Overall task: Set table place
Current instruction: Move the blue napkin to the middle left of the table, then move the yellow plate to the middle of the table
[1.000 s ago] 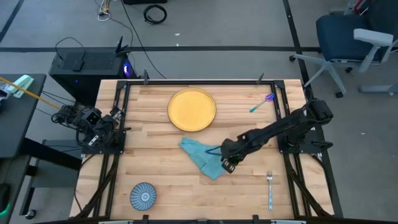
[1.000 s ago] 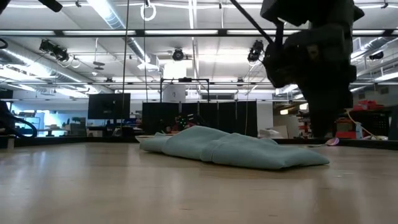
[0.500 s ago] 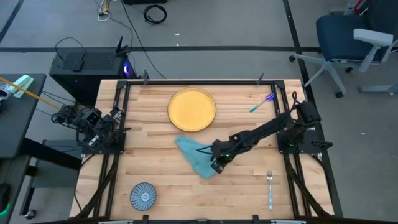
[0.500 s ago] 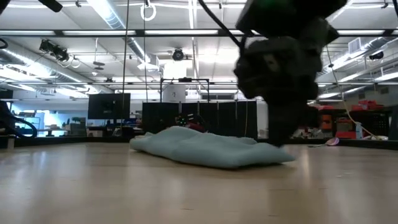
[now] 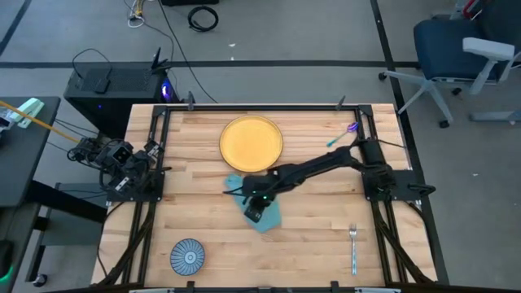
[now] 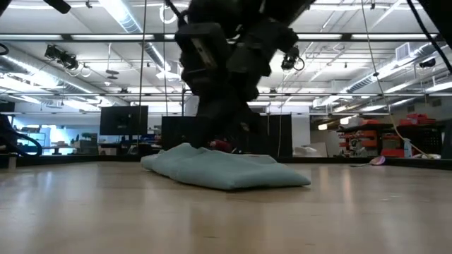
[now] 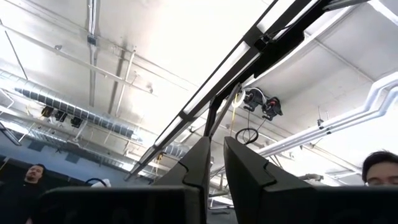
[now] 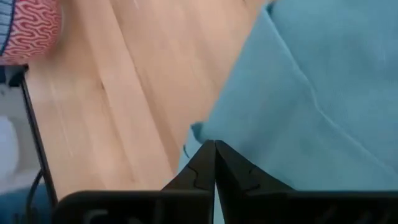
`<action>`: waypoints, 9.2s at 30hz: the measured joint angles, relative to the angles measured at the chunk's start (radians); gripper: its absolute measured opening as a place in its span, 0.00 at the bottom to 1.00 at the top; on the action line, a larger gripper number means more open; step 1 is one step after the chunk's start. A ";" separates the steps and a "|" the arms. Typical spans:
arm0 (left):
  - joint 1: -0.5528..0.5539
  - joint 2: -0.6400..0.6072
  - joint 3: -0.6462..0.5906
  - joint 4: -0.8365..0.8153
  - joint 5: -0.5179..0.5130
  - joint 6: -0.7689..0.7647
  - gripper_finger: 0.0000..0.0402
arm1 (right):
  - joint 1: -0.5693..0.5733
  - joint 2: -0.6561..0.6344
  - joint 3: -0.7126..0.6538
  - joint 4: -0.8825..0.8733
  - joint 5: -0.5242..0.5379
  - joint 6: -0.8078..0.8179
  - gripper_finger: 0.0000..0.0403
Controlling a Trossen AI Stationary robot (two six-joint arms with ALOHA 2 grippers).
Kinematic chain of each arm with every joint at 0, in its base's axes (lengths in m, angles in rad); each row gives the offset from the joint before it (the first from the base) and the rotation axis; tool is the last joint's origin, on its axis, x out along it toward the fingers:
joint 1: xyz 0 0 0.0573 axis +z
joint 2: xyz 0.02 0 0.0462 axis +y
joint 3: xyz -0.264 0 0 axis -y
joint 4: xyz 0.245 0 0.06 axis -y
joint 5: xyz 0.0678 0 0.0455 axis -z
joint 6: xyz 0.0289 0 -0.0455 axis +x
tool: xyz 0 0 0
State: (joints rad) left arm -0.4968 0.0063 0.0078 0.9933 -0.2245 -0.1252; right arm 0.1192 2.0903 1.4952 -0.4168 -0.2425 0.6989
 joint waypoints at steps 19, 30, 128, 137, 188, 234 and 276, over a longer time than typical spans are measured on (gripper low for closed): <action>0.000 0.000 0.000 -0.004 -0.001 0.007 0.12 | 0.050 -0.162 -0.089 -0.385 0.190 -0.046 0.01; 0.000 0.000 0.000 -0.025 0.000 0.006 0.12 | 0.047 -0.164 -0.181 -0.290 0.193 -0.002 0.01; 0.000 0.003 0.000 -0.029 -0.026 -0.002 0.10 | -0.076 0.319 0.602 -0.007 -0.119 0.042 0.01; 0.000 0.003 0.000 -0.028 -0.026 0.006 0.10 | -0.075 0.047 0.603 -0.088 -0.088 -0.114 0.01; 0.001 0.099 0.239 -0.512 -0.886 -0.022 0.07 | 0.357 -0.948 -0.506 -0.438 0.657 0.578 0.04; 0.897 0.945 1.042 -1.097 0.378 -0.404 0.03 | 0.228 -1.665 -0.809 0.044 0.657 -0.105 0.04; 1.272 2.133 1.904 -1.930 0.383 -0.514 0.08 | 0.221 -1.718 -0.855 -0.006 0.714 -0.062 0.04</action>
State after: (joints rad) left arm 0.7747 2.1391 1.9116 -0.9364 0.1586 -0.6392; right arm 0.3405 0.3721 0.6403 -0.4229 0.4713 0.6369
